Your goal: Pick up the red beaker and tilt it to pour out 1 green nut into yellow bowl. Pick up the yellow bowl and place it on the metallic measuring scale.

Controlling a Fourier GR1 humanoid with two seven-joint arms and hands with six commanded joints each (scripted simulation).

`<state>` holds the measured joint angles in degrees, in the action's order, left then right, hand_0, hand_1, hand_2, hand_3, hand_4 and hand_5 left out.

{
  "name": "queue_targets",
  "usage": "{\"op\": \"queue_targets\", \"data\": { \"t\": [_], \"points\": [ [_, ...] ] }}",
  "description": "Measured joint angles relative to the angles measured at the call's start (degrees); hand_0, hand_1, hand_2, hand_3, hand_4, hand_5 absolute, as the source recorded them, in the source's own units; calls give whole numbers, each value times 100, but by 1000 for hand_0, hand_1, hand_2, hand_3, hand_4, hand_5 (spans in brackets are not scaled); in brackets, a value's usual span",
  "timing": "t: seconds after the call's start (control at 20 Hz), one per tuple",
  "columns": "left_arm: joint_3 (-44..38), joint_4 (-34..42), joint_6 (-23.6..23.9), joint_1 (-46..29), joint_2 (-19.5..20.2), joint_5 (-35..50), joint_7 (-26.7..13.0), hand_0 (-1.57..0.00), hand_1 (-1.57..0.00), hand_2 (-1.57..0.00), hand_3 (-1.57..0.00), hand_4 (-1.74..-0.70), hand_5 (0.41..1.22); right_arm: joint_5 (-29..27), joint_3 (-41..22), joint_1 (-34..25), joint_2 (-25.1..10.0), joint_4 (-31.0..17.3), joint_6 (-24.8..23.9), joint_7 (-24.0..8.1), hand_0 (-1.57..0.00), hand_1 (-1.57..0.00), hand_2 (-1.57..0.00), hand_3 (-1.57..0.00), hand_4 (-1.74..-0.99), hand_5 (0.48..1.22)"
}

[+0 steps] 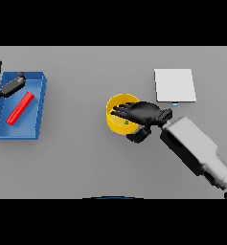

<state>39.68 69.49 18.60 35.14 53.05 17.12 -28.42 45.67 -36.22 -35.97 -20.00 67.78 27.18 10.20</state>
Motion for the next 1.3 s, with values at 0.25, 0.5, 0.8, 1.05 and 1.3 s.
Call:
{"op": "queue_targets", "data": {
  "t": [0.25,0.5,0.8,1.05,1.3],
  "points": [
    [-23,109,-9,-10,62,39,-8,1,1,1,1,-793,723,152,-165,-37,61,-12,76,-142,-508,-437,-388,-359,-1425,964],
    [-38,209,31,-55,112,63,-32,1,1,1,1,-799,727,-2,-200,-109,-8,-26,408,-31,-1223,-1200,-1183,-932,-1628,1137],
    [-38,379,116,-134,157,88,-55,1,1,1,1,-806,724,-137,-188,-48,-99,144,488,-102,-1480,-1474,-1424,-1176,-1711,1199],
    [-22,342,130,-131,205,37,-131,1,1,1,1,-801,723,-322,4,-110,-275,477,634,-239,-1541,-1539,-1470,-1268,-1731,1214],
    [0,335,115,-111,172,24,-114,1,1,1,1,-799,720,-541,289,-363,-613,1077,1085,-583,-1561,-1561,-1538,-1335,-1726,1219]
  ]
}}
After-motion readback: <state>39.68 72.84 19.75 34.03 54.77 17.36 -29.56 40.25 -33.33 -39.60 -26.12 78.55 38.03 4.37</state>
